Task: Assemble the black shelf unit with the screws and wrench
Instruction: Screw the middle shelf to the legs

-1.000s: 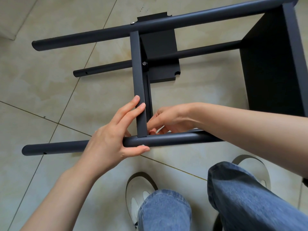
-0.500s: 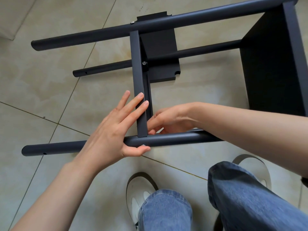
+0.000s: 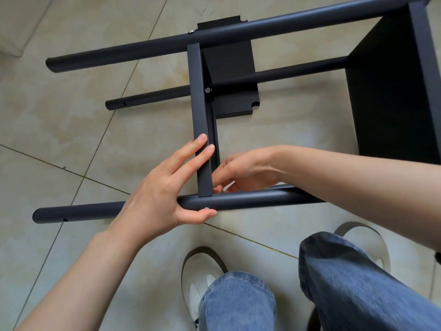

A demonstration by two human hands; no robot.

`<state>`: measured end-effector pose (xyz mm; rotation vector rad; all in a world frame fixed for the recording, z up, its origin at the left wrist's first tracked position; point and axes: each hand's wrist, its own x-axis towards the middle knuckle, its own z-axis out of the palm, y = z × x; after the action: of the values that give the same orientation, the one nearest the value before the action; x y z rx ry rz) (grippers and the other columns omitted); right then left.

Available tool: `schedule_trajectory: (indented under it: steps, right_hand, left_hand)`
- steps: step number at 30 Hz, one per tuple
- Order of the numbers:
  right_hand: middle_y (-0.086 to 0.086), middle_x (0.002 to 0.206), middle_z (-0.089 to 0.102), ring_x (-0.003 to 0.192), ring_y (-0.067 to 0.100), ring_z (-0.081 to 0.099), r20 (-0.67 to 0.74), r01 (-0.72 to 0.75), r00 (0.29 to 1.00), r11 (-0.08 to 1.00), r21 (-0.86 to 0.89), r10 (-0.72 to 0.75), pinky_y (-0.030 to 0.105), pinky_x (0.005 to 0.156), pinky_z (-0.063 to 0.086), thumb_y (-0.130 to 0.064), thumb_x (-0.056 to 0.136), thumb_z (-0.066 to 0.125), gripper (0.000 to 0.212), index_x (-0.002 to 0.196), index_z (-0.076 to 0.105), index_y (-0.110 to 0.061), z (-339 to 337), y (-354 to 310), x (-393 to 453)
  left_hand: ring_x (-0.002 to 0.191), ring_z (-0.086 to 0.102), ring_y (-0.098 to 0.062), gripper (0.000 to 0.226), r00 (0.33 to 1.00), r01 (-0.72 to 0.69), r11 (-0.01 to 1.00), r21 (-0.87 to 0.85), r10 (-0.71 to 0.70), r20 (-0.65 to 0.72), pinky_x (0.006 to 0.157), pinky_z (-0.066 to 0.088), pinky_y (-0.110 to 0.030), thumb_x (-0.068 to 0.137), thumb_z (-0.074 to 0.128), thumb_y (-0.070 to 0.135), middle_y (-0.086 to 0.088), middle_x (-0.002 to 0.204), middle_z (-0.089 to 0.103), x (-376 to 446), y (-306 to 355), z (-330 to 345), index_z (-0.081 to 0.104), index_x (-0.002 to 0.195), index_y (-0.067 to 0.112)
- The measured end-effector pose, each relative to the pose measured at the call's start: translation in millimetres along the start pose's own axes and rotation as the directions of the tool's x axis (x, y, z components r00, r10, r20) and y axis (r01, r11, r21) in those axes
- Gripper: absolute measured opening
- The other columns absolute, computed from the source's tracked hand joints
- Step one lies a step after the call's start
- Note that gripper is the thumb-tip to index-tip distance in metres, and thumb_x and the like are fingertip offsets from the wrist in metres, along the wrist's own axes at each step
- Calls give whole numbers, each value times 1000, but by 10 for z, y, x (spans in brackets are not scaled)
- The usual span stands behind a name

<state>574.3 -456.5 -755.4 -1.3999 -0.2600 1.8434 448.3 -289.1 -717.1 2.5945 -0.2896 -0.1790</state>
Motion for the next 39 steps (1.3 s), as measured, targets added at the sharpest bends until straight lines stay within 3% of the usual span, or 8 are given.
schedule_trajectory:
  steps: [6, 10, 20, 22, 25, 29, 34, 39]
  right_hand:
    - [8, 89, 54, 86, 21, 51, 10, -20, 1000, 1000, -13, 20, 32, 79, 43, -17, 94, 60, 17, 78, 65, -12, -86, -13, -77]
    - [4, 77, 55, 72, 15, 54, -7, -21, 1000, 999, -25, 20, 31, 78, 43, -17, 94, 60, 21, 75, 66, -12, -61, -5, -47]
    - [4, 89, 56, 82, 17, 56, 41, -26, 999, 999, -26, 27, 32, 84, 45, -20, 94, 62, 9, 94, 60, -12, -107, -11, -71]
    - [3, 82, 56, 76, 15, 58, 28, -21, 999, 999, -39, 22, 30, 81, 45, -20, 94, 61, 14, 83, 62, -12, -95, -5, -57]
    - [3, 77, 52, 73, 15, 55, 29, -3, 1000, 999, -40, 4, 31, 83, 42, -15, 95, 55, 24, 71, 56, -12, -44, 5, -17]
    - [9, 89, 52, 85, 20, 49, 35, 10, 999, 1000, -18, -9, 35, 87, 39, -13, 95, 54, 4, 94, 57, -9, -40, -13, -39]
    - [5, 82, 57, 76, 16, 56, 34, -6, 999, 1000, -14, 6, 32, 81, 43, -16, 97, 57, 17, 81, 61, -12, -76, -7, -80]
    - [4, 77, 54, 76, 17, 53, 44, -8, 999, 1000, -13, 9, 34, 84, 40, -14, 96, 54, 25, 72, 59, -12, -38, -4, -56]
  left_hand:
    - [150, 26, -12, 98, 1000, 2, 1000, -12, -1, 3, 115, 38, -44, 74, 64, 64, 13, 166, 16, 0, -7, -1, 29, 157, 26]
    - [150, 26, -14, 98, 1000, 3, 1000, -17, -3, 4, 114, 39, -49, 74, 65, 63, 12, 166, 16, 6, 0, 1, 28, 157, 25]
    - [154, 12, -18, 98, 1000, -17, 1000, 26, 18, -19, 117, 31, -56, 75, 65, 64, 5, 166, 20, 14, -30, 28, 30, 156, 20]
    - [155, 11, -19, 99, 999, -23, 999, 36, 24, -21, 116, 31, -58, 75, 65, 63, 5, 166, 20, 14, -33, 29, 30, 156, 19]
    - [154, 12, -17, 98, 999, -28, 999, 24, 29, -22, 117, 31, -57, 77, 65, 62, 4, 166, 19, 8, -33, 33, 30, 157, 17]
    - [154, 14, -16, 98, 999, -45, 999, 29, 46, -16, 119, 30, -53, 77, 65, 61, 0, 165, 22, 24, -31, 27, 32, 155, 12]
    - [153, 18, -19, 97, 996, -88, 995, 38, 88, -14, 117, 32, -57, 77, 67, 61, -4, 161, 29, 52, -53, -1, 35, 154, 10]
    - [153, 19, -18, 95, 995, -92, 996, 12, 92, -25, 122, 26, -41, 78, 69, 58, -3, 160, 30, 53, -57, 8, 37, 153, 10]
